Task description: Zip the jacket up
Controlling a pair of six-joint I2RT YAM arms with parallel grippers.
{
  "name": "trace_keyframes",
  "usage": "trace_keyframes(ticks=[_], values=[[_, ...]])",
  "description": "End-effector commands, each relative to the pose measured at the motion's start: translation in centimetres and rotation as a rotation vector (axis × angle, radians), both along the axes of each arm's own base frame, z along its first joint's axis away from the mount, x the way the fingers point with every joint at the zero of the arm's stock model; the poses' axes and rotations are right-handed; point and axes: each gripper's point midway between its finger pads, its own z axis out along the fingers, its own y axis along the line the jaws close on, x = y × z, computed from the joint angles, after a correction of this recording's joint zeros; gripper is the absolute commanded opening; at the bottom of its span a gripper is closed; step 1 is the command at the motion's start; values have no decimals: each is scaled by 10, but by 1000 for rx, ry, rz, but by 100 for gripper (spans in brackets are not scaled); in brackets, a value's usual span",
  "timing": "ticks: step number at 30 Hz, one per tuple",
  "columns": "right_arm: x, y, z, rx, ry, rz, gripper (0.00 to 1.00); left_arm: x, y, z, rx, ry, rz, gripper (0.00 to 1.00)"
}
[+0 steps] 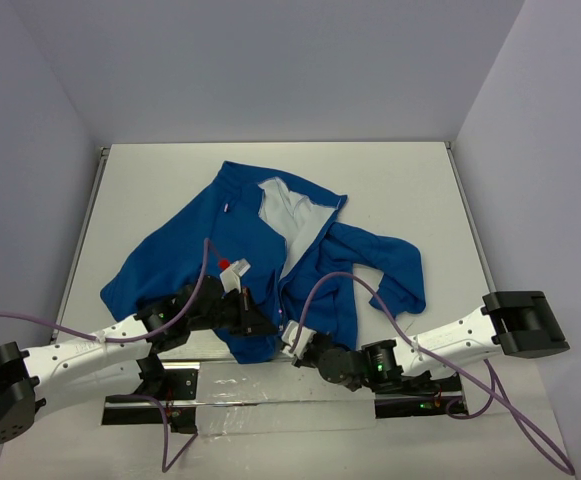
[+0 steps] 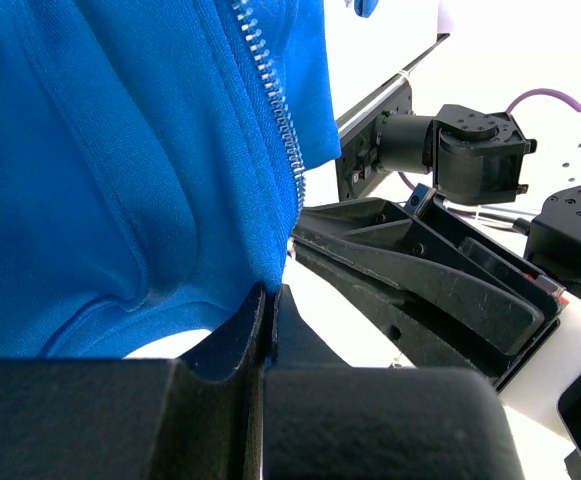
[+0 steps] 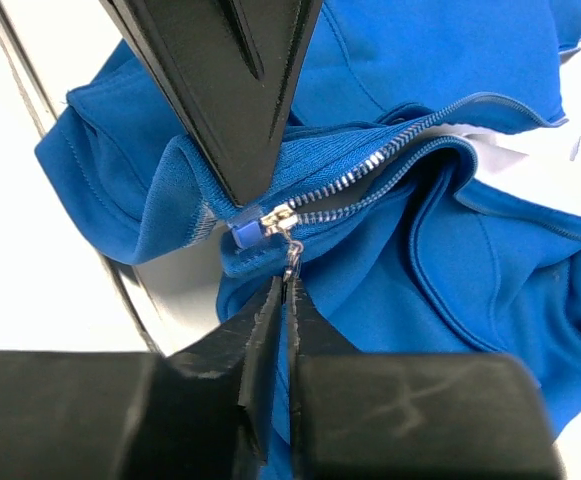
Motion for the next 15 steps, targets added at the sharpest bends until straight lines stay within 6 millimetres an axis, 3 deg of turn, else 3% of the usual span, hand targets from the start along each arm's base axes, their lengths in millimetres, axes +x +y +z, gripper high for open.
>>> trace_keyframes(ticks=[1, 4, 13, 15], values=[[6, 7, 24, 64, -24, -32, 5, -4, -4, 9, -30, -18, -32, 0], [8, 6, 24, 59, -32, -41, 0, -4, -4, 8, -29, -16, -33, 0], [12, 7, 30, 50, -66, -55, 0, -6, -4, 5, -29, -8, -40, 0], [21, 1, 34, 24, -102, -119, 0, -8, -3, 4, -28, 1, -47, 0]])
